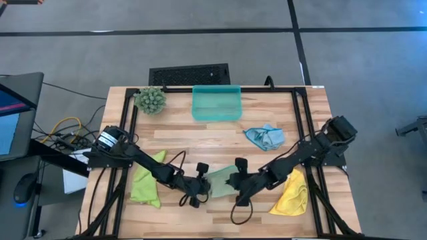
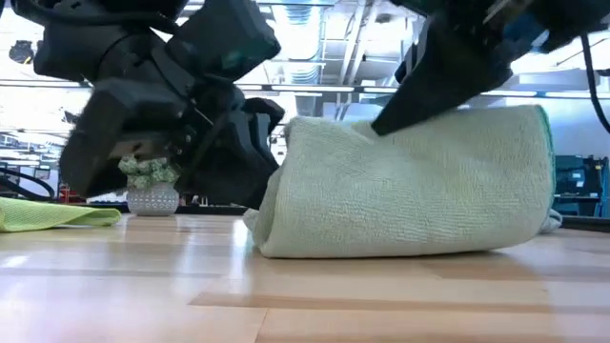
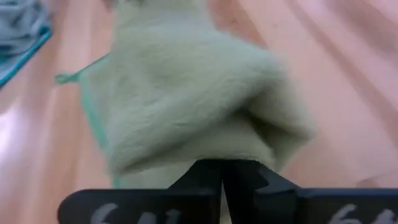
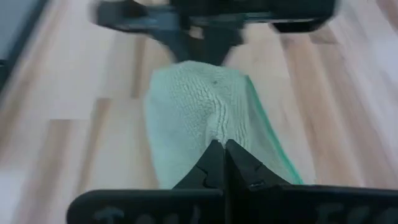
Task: Fold microfiber towels
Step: Fold the green towel
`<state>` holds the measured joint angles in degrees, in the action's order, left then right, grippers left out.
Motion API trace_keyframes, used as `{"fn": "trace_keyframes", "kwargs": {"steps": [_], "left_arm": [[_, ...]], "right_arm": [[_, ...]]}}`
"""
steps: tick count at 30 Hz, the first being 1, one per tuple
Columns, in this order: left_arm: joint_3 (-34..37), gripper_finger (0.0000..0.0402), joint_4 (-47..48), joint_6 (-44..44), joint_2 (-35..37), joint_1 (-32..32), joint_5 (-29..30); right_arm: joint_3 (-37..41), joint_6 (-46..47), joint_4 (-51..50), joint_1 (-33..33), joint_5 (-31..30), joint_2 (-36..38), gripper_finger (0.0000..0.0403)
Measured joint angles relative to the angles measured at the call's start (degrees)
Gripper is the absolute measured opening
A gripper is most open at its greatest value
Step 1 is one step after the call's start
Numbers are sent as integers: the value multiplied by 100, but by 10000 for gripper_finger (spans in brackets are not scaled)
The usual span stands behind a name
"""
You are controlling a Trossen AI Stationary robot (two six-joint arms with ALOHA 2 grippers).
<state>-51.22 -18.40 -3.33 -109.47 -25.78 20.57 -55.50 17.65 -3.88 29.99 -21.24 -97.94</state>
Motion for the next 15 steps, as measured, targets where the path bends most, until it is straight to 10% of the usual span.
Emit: {"fn": "trace_keyframes", "kwargs": {"steps": [15], "left_arm": [[2,0,830,538,26,80,1074]], "right_arm": [[91,35,1474,637,1080,-866,44]]}}
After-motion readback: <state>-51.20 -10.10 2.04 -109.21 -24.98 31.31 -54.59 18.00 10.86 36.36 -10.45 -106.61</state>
